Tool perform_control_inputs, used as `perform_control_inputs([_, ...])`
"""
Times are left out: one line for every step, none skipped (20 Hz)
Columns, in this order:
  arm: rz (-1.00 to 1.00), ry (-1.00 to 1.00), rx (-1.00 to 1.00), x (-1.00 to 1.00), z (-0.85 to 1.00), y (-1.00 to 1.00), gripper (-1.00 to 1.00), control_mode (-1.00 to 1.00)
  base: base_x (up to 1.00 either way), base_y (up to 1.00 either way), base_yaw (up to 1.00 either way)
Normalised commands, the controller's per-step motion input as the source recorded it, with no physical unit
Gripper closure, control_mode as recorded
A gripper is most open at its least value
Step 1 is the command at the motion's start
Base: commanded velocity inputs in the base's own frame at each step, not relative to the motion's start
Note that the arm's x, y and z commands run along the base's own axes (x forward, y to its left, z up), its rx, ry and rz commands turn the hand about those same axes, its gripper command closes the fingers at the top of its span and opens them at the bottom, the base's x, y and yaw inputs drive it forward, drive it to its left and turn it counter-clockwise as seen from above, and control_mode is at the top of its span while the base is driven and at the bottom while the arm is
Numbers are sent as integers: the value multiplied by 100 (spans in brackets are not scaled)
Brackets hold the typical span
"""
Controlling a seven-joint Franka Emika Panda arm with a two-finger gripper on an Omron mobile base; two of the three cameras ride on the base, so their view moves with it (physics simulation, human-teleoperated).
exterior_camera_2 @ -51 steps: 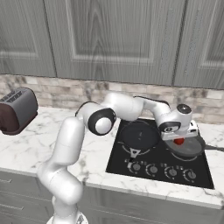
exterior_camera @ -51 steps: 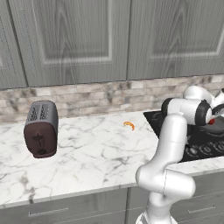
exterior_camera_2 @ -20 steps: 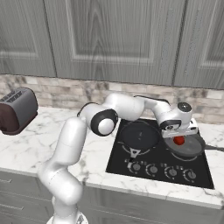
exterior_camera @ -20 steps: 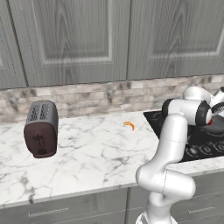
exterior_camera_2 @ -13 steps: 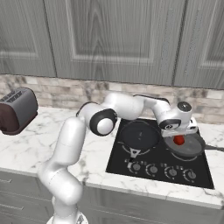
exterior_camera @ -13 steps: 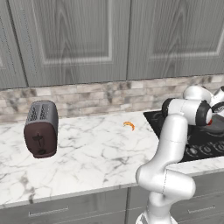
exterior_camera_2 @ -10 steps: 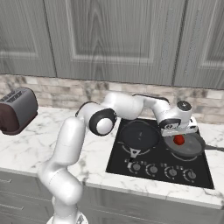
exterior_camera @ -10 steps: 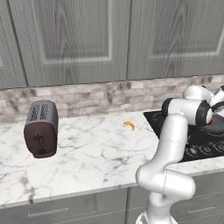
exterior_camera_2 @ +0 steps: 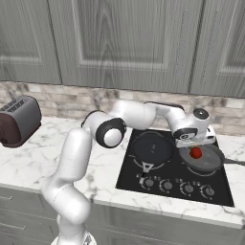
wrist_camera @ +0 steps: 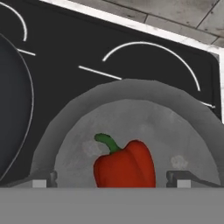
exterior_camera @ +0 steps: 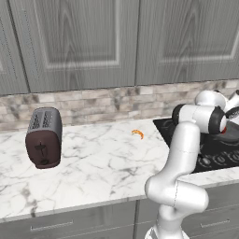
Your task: Place both pans onto different burners. Then place the bell pepper and the shrimp on different pans.
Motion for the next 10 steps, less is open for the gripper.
perform_control_inputs([0, -2, 0, 0, 7, 11, -100, -100, 0, 0, 0])
perform_control_inputs([0, -3, 0, 0, 12, 10, -100, -100, 0, 0, 0])
perform_control_inputs([-1, -4, 0, 0, 15, 13, -100, -100, 0, 0, 0])
perform_control_inputs([-1, -5, 0, 0, 16, 11, -100, -100, 0, 0, 0])
perform_control_inputs([-1, -6, 0, -3, 21, 11, -100, -100, 0, 0, 0])
perform_control_inputs([-1, -7, 0, -3, 24, 11, -100, -100, 0, 0, 0])
perform_control_inputs([-1, -6, 0, -2, 26, 9, -100, -100, 0, 0, 0])
perform_control_inputs([-1, -6, 0, -4, 26, 10, -100, -100, 0, 0, 0])
perform_control_inputs([-1, -5, 0, -4, 26, 10, -100, -100, 0, 0, 0])
perform_control_inputs([-1, -5, 0, -2, 23, 11, -100, -100, 0, 0, 0])
